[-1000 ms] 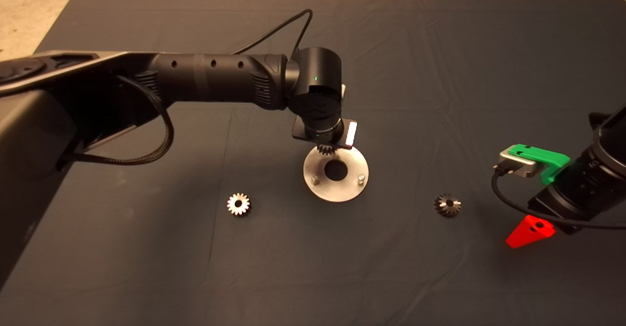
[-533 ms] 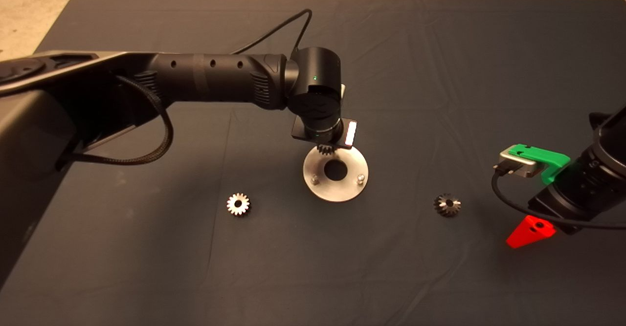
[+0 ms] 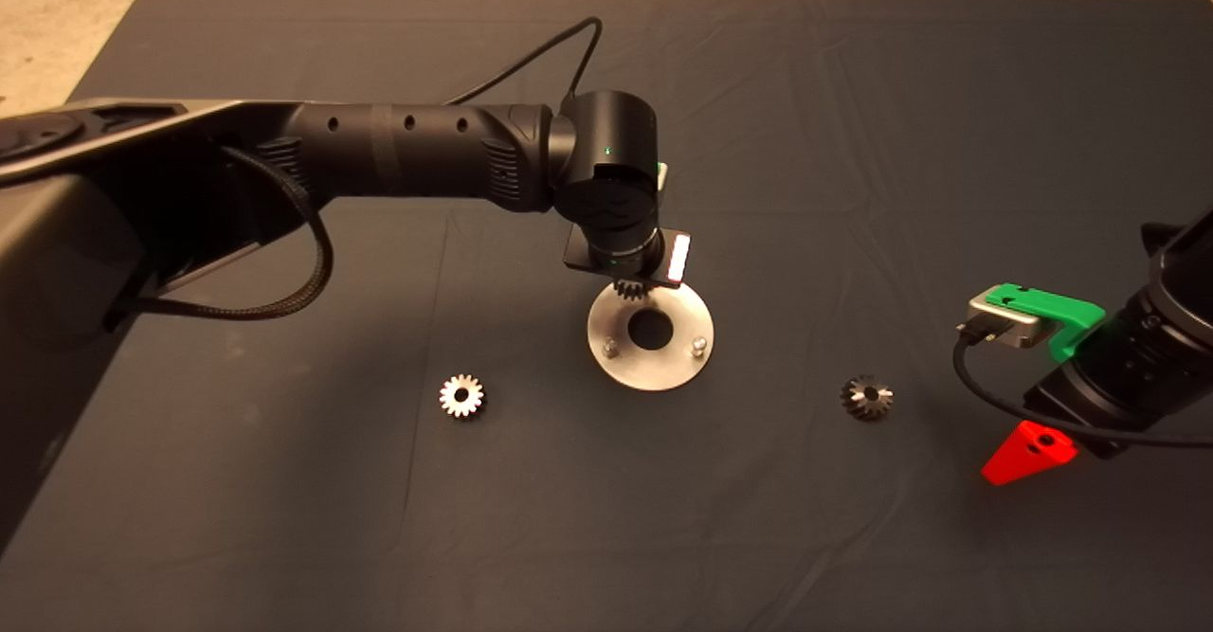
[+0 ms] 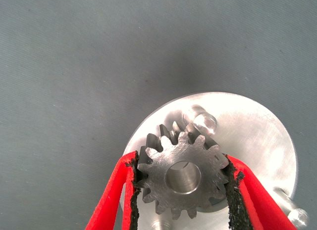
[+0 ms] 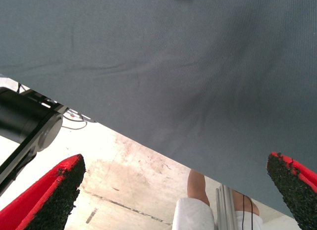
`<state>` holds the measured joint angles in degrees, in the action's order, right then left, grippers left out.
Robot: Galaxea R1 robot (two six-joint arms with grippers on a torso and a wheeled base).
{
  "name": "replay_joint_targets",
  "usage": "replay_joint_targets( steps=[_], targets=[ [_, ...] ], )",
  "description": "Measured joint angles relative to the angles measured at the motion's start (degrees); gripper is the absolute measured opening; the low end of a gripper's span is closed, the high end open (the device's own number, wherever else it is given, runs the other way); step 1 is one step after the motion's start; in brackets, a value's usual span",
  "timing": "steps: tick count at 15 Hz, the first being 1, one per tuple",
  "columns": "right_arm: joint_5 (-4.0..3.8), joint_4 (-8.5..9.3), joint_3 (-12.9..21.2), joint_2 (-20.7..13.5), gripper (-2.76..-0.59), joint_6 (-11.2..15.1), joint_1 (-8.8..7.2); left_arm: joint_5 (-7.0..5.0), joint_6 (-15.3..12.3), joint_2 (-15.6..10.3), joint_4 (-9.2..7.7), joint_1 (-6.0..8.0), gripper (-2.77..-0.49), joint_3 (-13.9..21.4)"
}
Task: Install three planetary gears onto the carrier pins
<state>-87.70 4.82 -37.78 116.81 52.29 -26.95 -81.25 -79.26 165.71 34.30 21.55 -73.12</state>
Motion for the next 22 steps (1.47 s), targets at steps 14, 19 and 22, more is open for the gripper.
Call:
replay_joint_targets(
  steps=[14, 19, 22],
  targets=[
    [0.02, 0.0, 0.0, -0.17, -0.63, -0.17, 0.15, -2.29, -1.11, 1.33, 0.0, 2.29, -2.36, -0.23],
    [0.02, 0.0, 0.0, -0.28, -0.63, -0.63, 0.15, -2.34, -1.63, 1.28, 0.0, 2.28, -2.36, -0.26],
    [0.0, 0.0, 0.0, -0.3, -0.63, -0.94, 0.15, -2.3, -1.79, 1.43, 0.0, 2.28, -2.36, -0.28]
  ],
)
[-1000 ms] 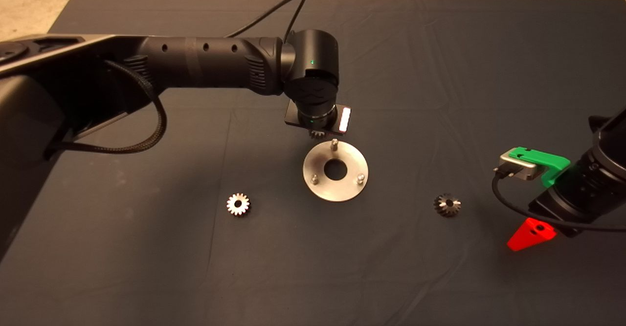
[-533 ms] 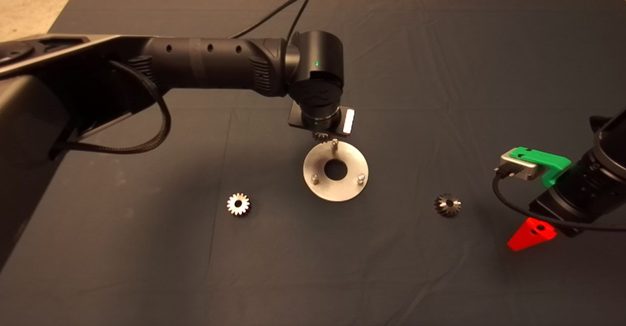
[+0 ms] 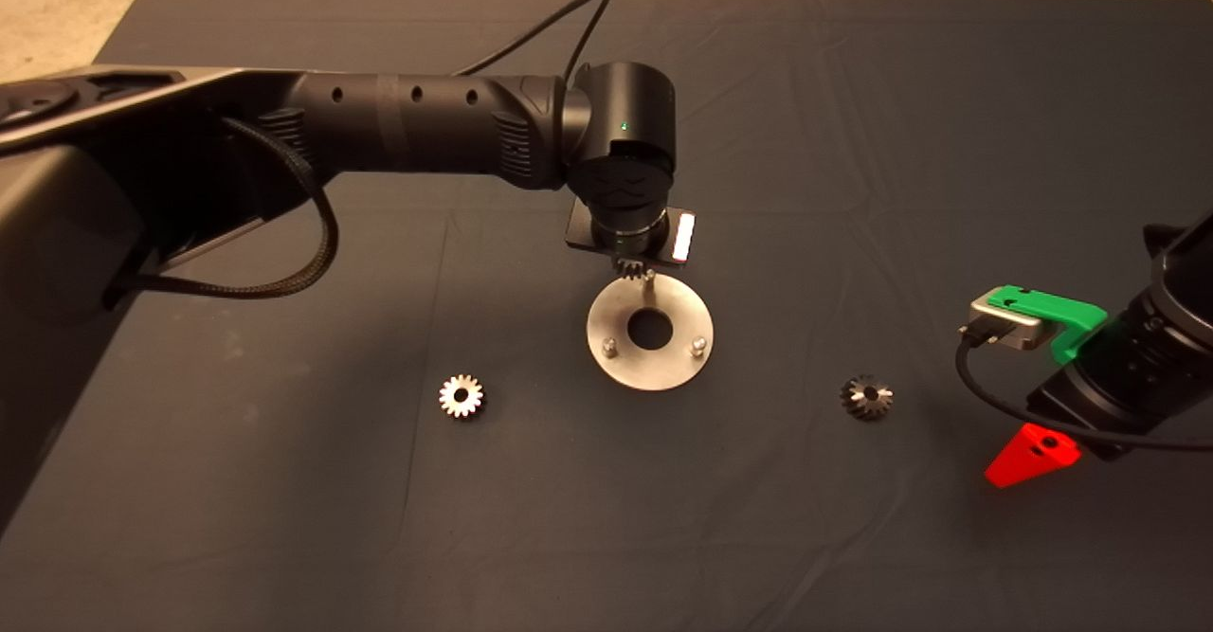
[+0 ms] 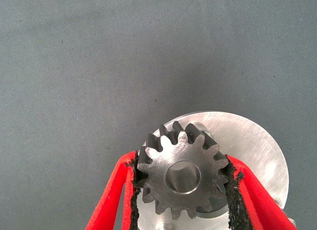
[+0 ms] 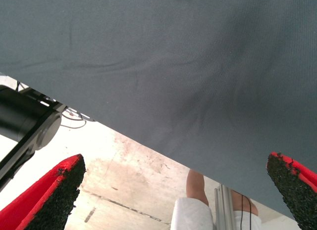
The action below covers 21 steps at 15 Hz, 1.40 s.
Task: Install three planetary gears onto the carrier pins
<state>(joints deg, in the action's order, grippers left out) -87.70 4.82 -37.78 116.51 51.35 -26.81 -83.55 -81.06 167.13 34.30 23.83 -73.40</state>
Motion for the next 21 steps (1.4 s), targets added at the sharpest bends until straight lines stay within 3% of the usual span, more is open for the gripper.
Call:
replay_joint_targets(
  steps=[4, 6, 9, 19, 21],
  targets=[
    [0.02, -0.05, 0.0, 0.0, -0.63, -0.74, 0.0, 0.09, -0.3, 0.01, 0.0, -0.02, -2.36, -0.13],
    [0.0, -0.11, 0.0, 0.02, -0.63, -0.85, 0.21, 1.11, -0.39, 0.04, 0.0, -0.02, -2.36, -0.13],
    [0.02, -0.22, -0.06, 0.01, -0.63, -0.99, 0.3, 1.72, -0.41, 0.54, 0.01, -0.03, -2.36, -1.06],
    [0.0, -0.46, -0.17, 0.02, -0.63, -1.62, 0.32, 2.18, -0.41, 1.12, 0.0, -0.21, -2.36, -1.91],
    [0.0, -0.52, -0.17, 0.0, -0.63, -1.62, 0.32, 2.55, -0.34, 1.11, 0.04, -1.04, -2.36, -2.36]
  ],
)
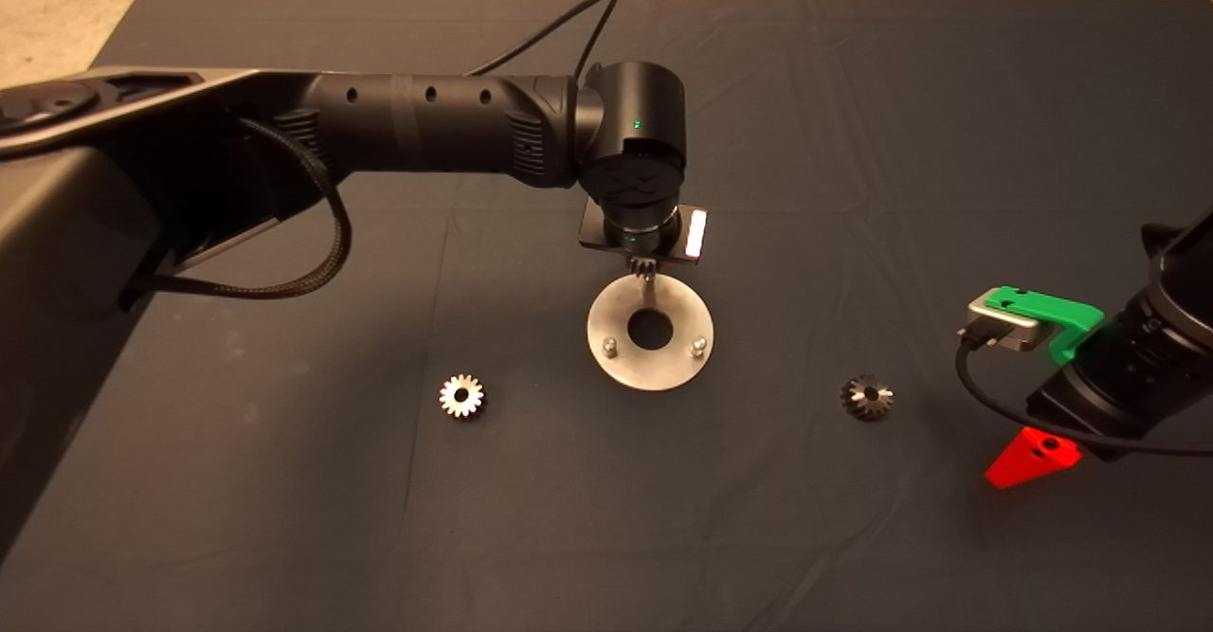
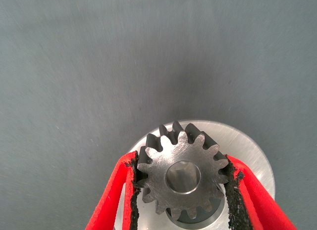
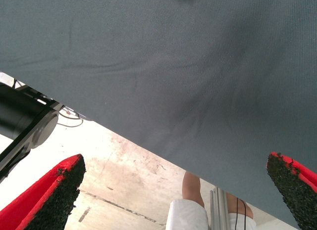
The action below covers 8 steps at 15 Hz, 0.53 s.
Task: Install three planetary gears onto the carrier pins
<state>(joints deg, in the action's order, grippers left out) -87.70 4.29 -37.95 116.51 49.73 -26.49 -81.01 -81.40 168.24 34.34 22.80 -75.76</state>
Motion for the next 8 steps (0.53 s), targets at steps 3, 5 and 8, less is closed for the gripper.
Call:
replay_joint_targets(
  steps=[3, 5, 8],
  targets=[
    [-0.01, -0.07, 0.0, 0.0, -0.63, -0.01, 0.0, 0.58, 0.2, 0.0, -0.03, -0.74, -2.36, -0.52],
    [0.0, -0.07, 0.0, 0.0, -0.63, -0.01, 0.0, 0.64, 0.23, 0.0, 0.0, -0.7, -2.36, -0.74],
    [0.0, -0.07, 0.0, 0.0, -0.63, -0.01, 0.0, 0.68, 0.23, 0.01, 0.0, -0.72, -2.36, -0.91]
  ],
)
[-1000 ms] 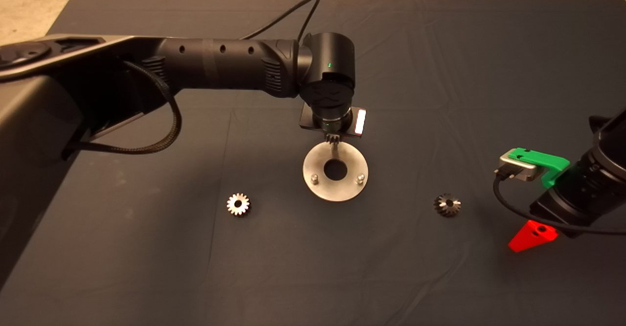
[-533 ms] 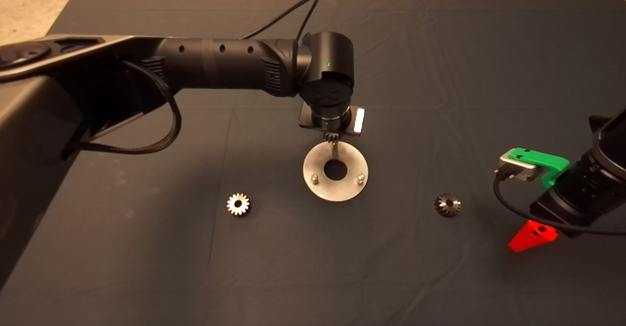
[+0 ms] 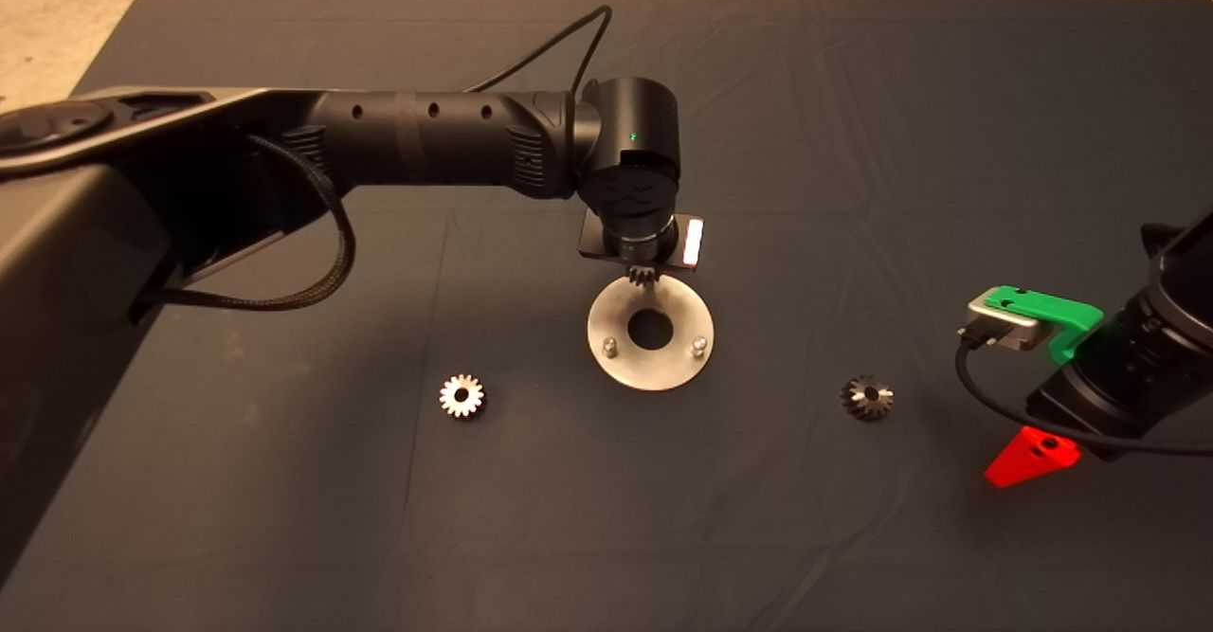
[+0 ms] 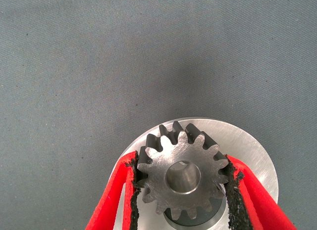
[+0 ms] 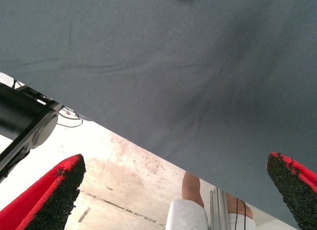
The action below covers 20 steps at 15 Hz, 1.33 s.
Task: Install three planetary gears onto the carrier pins
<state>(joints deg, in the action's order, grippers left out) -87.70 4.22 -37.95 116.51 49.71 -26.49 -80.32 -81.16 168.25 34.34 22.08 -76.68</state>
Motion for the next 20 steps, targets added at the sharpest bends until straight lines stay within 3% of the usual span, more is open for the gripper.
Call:
replay_joint_targets(
  steps=[5, 9, 15, 20],
  targets=[
    [0.0, 0.0, 0.0, 0.0, -0.63, 0.0, 0.0, 0.17, 0.0, 0.0, 0.0, 0.02, -2.36, -0.22],
    [0.0, 0.0, 0.0, 0.0, -0.63, -0.02, 0.0, 1.33, -0.01, 0.0, 0.0, 0.0, -2.36, -0.2],
    [0.0, 0.0, 0.0, -0.05, -0.63, -0.02, 0.0, 1.44, -0.07, 0.0, 0.0, 0.0, -2.36, -0.2],
    [0.02, -0.04, 0.0, -0.66, -0.63, -0.22, 0.0, 1.79, -0.09, 0.0, 0.24, -0.94, -2.36, -0.15]
  ],
)
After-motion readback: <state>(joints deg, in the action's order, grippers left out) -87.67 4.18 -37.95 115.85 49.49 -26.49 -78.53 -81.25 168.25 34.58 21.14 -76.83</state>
